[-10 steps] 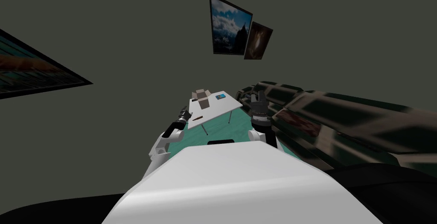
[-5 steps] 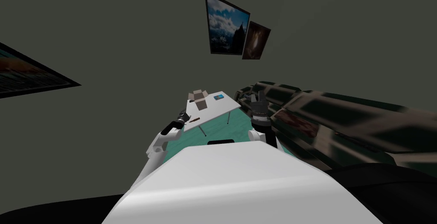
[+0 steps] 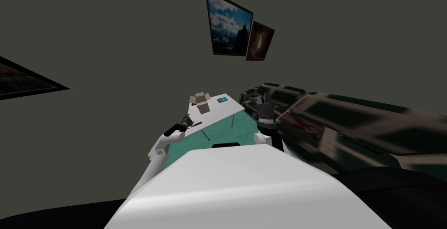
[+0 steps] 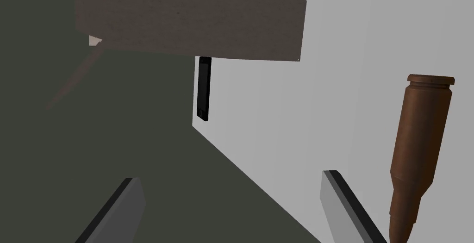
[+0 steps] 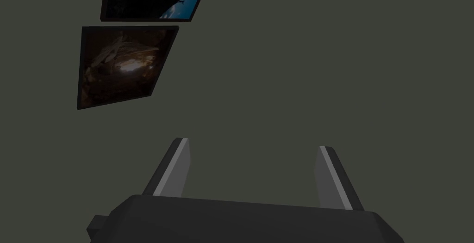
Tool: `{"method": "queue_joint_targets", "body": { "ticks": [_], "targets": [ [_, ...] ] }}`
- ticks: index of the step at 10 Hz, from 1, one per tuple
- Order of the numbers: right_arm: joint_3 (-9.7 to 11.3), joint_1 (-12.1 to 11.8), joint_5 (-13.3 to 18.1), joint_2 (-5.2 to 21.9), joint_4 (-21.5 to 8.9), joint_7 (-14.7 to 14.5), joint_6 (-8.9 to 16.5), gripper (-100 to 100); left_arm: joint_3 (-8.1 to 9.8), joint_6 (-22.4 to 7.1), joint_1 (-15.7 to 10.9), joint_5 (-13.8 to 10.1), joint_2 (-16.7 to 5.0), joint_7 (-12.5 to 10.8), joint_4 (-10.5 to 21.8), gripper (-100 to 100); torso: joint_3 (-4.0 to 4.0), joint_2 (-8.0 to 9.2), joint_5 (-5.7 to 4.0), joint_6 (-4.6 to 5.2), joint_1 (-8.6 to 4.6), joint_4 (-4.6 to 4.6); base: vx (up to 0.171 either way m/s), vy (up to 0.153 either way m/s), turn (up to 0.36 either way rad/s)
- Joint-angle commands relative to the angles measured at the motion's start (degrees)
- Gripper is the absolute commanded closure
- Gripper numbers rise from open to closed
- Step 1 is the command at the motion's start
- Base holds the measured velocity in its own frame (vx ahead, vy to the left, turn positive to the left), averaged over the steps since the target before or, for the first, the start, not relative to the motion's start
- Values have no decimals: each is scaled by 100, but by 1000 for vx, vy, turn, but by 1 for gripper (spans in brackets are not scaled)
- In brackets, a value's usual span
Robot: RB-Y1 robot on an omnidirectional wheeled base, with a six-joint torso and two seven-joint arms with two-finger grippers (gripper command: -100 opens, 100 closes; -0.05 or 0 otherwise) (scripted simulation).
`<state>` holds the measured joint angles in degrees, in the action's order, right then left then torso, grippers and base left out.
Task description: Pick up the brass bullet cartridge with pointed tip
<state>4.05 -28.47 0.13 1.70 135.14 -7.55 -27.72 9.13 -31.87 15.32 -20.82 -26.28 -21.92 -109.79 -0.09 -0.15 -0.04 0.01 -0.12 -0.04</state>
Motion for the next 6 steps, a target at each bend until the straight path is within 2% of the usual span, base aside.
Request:
{"method": "queue_joint_targets", "body": {
  "ticks": [1,2,5,6],
  "targets": [
    [0,0,0,0,0,0,0,0,38,-220,-33,-86,-82,12,102,-100,0,0,0,0,0,0,29,-47,-31],
    [0,0,0,0,0,0,0,0,107,-453,-74,-192,-176,40,246,-100,1,2,-1,-1,1,0,42,-56,-65],
    [0,0,0,0,0,0,0,0,175,-845,-111,-293,-269,74,389,-100,-3,-5,-1,0,-1,-1,42,-48,-44],
    [0,0,0,0,0,0,0,0,240,-1077,-146,-389,-360,112,529,-100,-1,-2,0,-1,1,-1,40,-50,-68]
  ]
}}
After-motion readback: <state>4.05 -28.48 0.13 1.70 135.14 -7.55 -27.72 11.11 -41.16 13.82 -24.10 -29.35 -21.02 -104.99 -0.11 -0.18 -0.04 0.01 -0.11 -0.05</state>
